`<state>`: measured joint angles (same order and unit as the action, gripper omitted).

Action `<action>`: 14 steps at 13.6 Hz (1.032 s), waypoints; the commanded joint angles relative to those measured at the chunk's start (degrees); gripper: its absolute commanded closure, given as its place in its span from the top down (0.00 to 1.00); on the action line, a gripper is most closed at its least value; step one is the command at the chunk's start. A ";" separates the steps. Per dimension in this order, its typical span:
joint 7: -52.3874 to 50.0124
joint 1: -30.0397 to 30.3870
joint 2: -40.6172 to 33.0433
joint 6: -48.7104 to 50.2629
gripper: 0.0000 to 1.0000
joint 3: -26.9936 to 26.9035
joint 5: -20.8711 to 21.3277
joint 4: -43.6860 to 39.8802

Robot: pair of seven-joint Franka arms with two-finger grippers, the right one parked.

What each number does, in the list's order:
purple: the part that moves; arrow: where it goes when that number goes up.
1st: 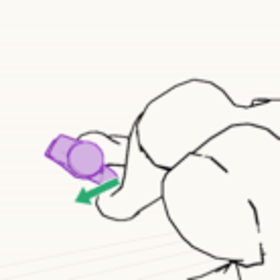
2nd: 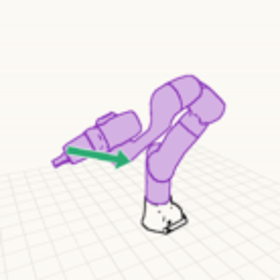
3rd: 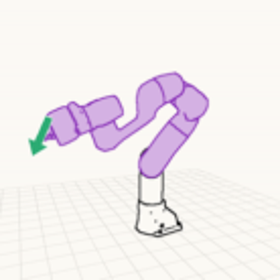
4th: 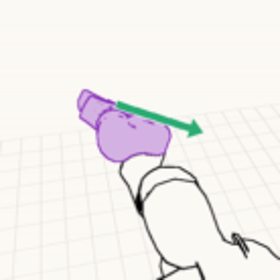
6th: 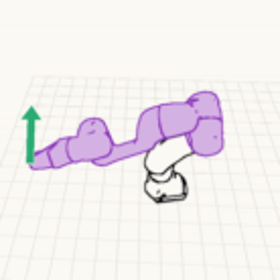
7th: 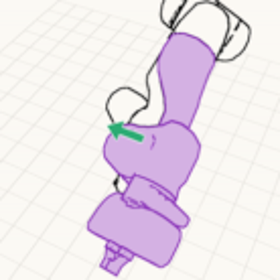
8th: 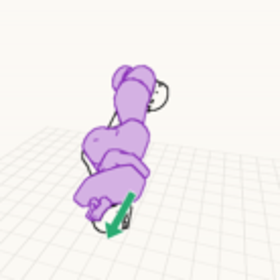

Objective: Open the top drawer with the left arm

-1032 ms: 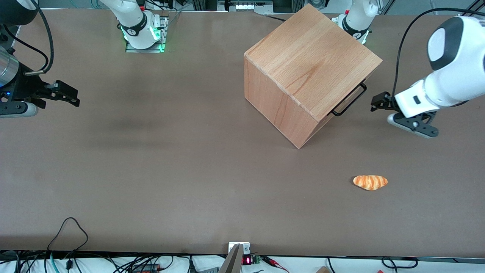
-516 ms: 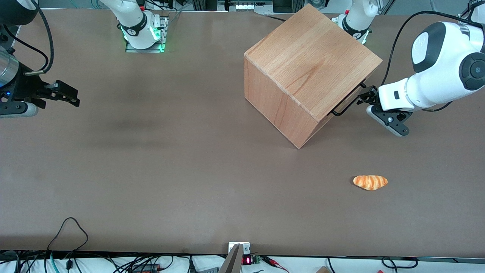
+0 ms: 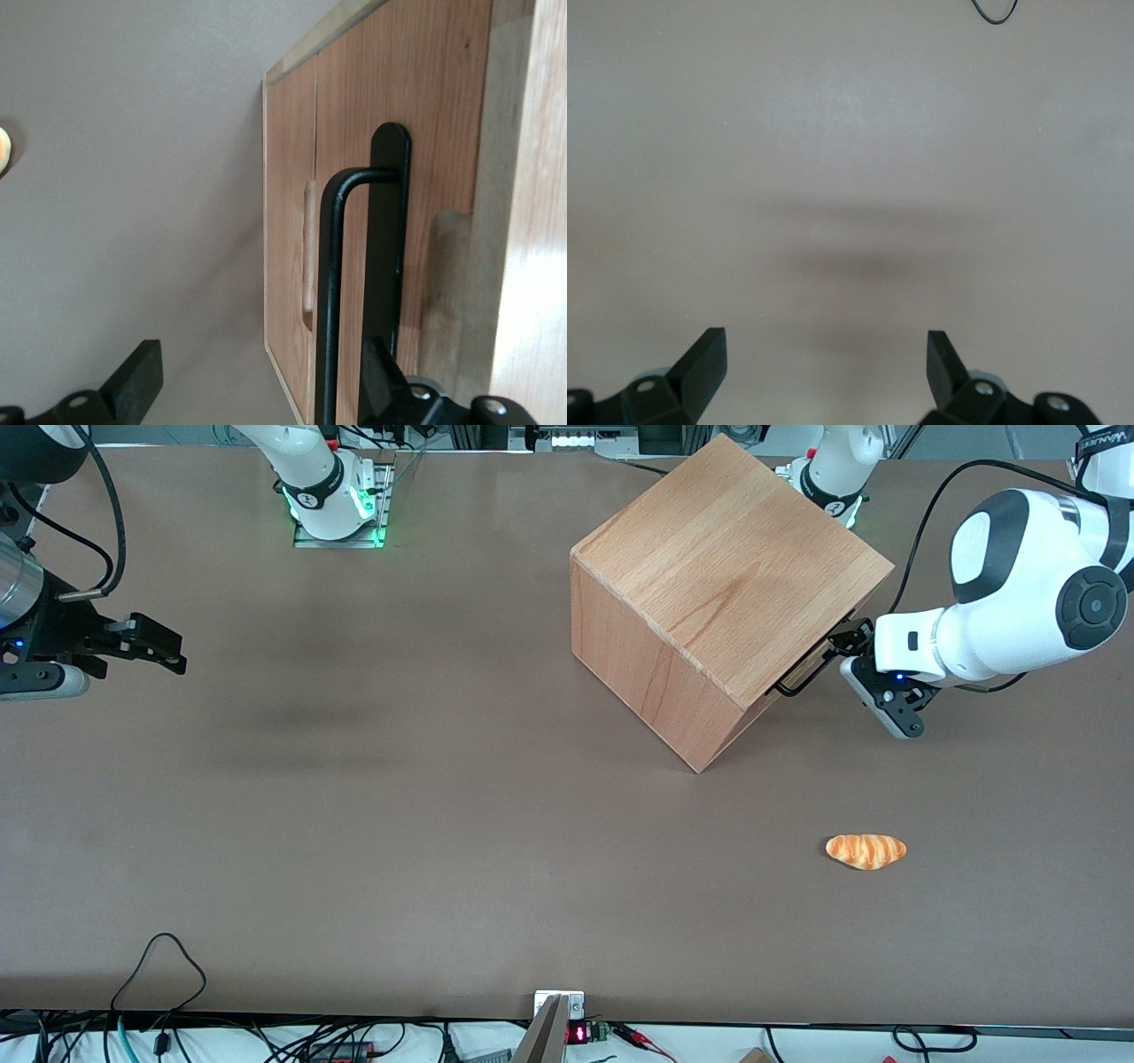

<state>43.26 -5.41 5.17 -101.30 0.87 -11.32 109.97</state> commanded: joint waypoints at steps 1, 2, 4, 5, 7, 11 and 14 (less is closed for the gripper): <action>3.58 -0.04 -0.52 -0.92 1.00 -0.26 -2.21 1.29; 4.45 0.05 -0.52 -1.44 1.00 -0.26 -3.00 1.73; 5.60 0.14 -0.52 -2.76 1.00 -0.26 -3.27 2.88; 5.60 0.14 -0.52 -3.11 1.00 -0.26 -3.27 3.32; 5.69 0.14 -0.52 -3.82 1.00 -0.26 -3.27 3.58; 5.69 0.14 -0.52 -4.52 1.00 -0.26 -3.27 4.28; 6.13 0.14 -0.43 -6.19 1.00 -0.17 -3.36 5.60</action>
<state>47.26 -5.35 5.25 -105.63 0.82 -12.89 113.74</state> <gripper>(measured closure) 0.000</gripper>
